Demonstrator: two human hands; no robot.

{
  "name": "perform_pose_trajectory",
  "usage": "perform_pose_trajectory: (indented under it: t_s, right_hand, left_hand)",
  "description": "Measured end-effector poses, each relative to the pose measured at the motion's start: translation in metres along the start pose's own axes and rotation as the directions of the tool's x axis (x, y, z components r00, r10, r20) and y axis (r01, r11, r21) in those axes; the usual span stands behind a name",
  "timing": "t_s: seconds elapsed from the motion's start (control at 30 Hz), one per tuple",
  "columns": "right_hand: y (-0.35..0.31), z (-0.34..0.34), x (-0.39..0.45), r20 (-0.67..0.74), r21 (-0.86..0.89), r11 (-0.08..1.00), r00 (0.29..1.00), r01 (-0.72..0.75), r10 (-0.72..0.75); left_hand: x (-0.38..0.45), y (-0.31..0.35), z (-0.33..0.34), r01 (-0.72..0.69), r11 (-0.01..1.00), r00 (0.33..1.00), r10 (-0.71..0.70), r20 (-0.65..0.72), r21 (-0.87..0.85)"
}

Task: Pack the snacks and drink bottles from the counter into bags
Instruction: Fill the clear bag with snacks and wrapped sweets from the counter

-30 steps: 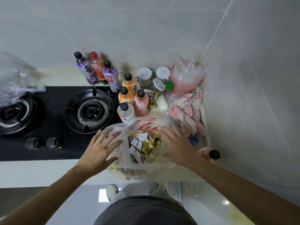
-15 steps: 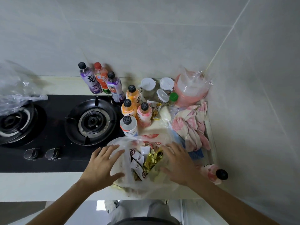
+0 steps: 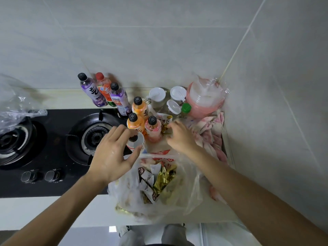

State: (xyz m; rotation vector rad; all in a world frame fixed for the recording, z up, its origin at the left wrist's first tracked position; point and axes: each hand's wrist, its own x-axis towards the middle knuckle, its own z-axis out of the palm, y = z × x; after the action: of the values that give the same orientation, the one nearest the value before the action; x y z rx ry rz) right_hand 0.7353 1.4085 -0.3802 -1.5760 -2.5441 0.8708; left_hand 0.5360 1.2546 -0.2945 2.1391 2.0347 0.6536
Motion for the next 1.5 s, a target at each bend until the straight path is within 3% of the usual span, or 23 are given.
perform_pose_trajectory:
  t_s: [0.23, 0.37, 0.57, 0.77, 0.9, 0.97, 1.03, 1.1, 1.2, 1.37, 1.43, 1.5]
  right_hand:
    - [0.007, 0.022, 0.03, 0.088, -0.03, 0.997, 0.993, -0.072, 0.074]
    - [0.014, 0.032, 0.04, 0.053, -0.036, 0.996, 0.995, -0.083, 0.085]
    - [0.027, 0.029, 0.038, -0.054, -0.026, 0.994, 0.993, -0.11, 0.109]
    - [0.029, 0.007, 0.01, -0.137, 0.127, 0.969, 0.963, -0.214, 0.23]
    - [0.034, -0.009, -0.008, -0.199, 0.326, 0.906, 0.917, -0.269, 0.344]
    - [0.034, -0.019, -0.018, -0.242, 0.43, 0.864, 0.888, -0.262, 0.39]
    - [0.036, -0.024, -0.028, -0.254, 0.535, 0.813, 0.874, -0.229, 0.414]
    - [0.037, -0.026, -0.041, -0.207, 0.656, 0.727, 0.879, -0.201, 0.43]
    - [0.034, -0.033, -0.063, -0.095, 0.745, 0.64, 0.92, -0.188, 0.38]
    - [0.031, -0.049, -0.078, 0.124, 0.678, 0.708, 0.98, -0.197, 0.154]
    - [0.034, -0.053, -0.067, 0.167, 0.688, 0.68, 0.968, -0.252, 0.189]
    - [0.04, -0.047, -0.042, 0.119, 0.736, 0.606, 0.938, -0.303, 0.325]
  left_hand:
    - [0.062, 0.026, 0.016, -0.104, 0.994, 0.991, 0.105, 0.08, -0.008]
    - [0.08, 0.03, 0.031, -0.071, 0.995, 0.985, 0.06, 0.162, 0.064]
    - [0.072, 0.025, 0.036, -0.098, 0.991, 0.983, 0.082, 0.165, 0.096]
    - [0.059, 0.03, 0.035, -0.092, 0.991, 0.987, 0.078, 0.138, 0.098]
    - [0.052, 0.045, 0.032, -0.068, 0.998, 0.989, 0.068, 0.128, 0.0]
    - [0.051, 0.053, 0.039, -0.012, 0.996, 0.987, 0.026, 0.159, -0.086]
    - [0.052, 0.06, 0.052, 0.13, 0.975, 0.969, -0.086, 0.232, -0.179]
    - [0.054, 0.068, 0.067, 0.341, 0.901, 0.913, -0.249, 0.324, -0.268]
    - [0.055, 0.084, 0.081, 0.604, 0.647, 0.792, -0.424, 0.439, -0.465]
    - [0.052, 0.092, 0.089, 0.668, 0.252, 0.704, -0.52, 0.484, -0.7]
    - [0.048, 0.089, 0.088, 0.663, 0.204, 0.69, -0.541, 0.481, -0.721]
    - [0.043, 0.085, 0.085, 0.666, 0.191, 0.677, -0.56, 0.478, -0.721]
